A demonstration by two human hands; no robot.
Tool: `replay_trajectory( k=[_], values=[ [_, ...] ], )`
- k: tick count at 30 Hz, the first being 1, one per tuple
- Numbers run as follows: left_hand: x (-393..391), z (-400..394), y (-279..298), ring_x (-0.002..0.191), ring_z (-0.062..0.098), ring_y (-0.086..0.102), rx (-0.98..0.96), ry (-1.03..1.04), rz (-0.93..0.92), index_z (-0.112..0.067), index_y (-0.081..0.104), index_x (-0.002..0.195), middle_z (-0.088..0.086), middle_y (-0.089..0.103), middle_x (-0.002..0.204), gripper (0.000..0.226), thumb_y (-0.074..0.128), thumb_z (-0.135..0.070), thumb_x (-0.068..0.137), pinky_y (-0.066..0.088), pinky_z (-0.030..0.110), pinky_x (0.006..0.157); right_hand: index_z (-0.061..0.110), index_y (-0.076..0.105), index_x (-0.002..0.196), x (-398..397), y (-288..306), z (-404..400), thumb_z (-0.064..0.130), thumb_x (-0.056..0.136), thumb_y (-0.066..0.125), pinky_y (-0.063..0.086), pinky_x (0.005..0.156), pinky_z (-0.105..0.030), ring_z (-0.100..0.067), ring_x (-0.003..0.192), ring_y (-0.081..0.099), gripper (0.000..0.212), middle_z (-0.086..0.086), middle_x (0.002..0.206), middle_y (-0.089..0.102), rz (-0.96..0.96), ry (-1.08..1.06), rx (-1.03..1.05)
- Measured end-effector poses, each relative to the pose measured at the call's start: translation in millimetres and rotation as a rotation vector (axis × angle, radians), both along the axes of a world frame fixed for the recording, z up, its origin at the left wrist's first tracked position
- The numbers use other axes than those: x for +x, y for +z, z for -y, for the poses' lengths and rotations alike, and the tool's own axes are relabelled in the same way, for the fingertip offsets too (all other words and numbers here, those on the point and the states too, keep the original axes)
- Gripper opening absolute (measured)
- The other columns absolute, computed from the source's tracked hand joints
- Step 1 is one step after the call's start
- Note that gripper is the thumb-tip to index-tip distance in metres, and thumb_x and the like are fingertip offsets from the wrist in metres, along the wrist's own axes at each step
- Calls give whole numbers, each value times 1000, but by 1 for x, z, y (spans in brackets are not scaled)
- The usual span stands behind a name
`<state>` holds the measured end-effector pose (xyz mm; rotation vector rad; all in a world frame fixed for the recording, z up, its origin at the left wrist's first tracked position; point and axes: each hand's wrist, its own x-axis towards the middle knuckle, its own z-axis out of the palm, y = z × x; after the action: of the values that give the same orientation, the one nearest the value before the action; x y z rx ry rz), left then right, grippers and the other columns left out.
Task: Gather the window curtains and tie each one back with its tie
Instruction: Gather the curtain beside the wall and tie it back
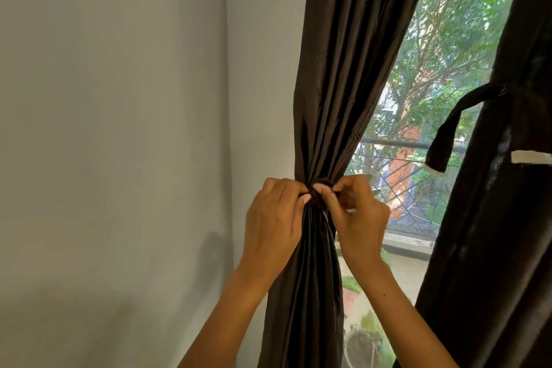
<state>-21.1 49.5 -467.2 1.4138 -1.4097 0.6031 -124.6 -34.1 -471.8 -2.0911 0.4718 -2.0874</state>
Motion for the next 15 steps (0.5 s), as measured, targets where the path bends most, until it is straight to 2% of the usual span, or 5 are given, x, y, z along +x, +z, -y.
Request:
replay_trajectory(
  k=[4,8,10,12,15],
  values=[
    [-3,1,-2,80,19,61,-73,41,48,-5,67,90,6,68,87,24,51,-23,93,49,22,64,7,63,88,5,-11,-3,12,87,68,38,65,0,10,72,51,7,12,79,58,-37,-50,-54],
    [-2,3,-2,84,12,57,-86,6,-30,-7,66,93,3,66,89,25,48,-24,95,46,15,66,1,63,118,3,-27,-7,-4,88,53,45,85,-10,-2,98,54,32,-2,109,56,-202,35,-45],
    [-1,4,-1,83,13,58,-79,-3,-62,-6,66,94,5,65,89,20,52,-21,93,42,11,69,3,61,122,1,-28,-7,4,89,57,48,84,-21,-10,99,55,33,-5,112,55,-247,54,-49],
    [0,6,-1,83,13,57,-63,-4,-61,-6,66,94,5,65,90,19,52,-19,92,43,14,69,4,61,122,0,-25,-7,16,89,62,46,83,-21,-12,98,53,35,-7,111,52,-276,28,-52],
    [1,8,-4,84,17,60,-36,3,-30,-6,67,93,6,67,91,21,51,-19,93,47,21,71,6,67,111,-2,-21,-6,3,85,68,46,71,-20,-10,87,50,27,-3,101,49,-279,-20,-20]
  ],
)
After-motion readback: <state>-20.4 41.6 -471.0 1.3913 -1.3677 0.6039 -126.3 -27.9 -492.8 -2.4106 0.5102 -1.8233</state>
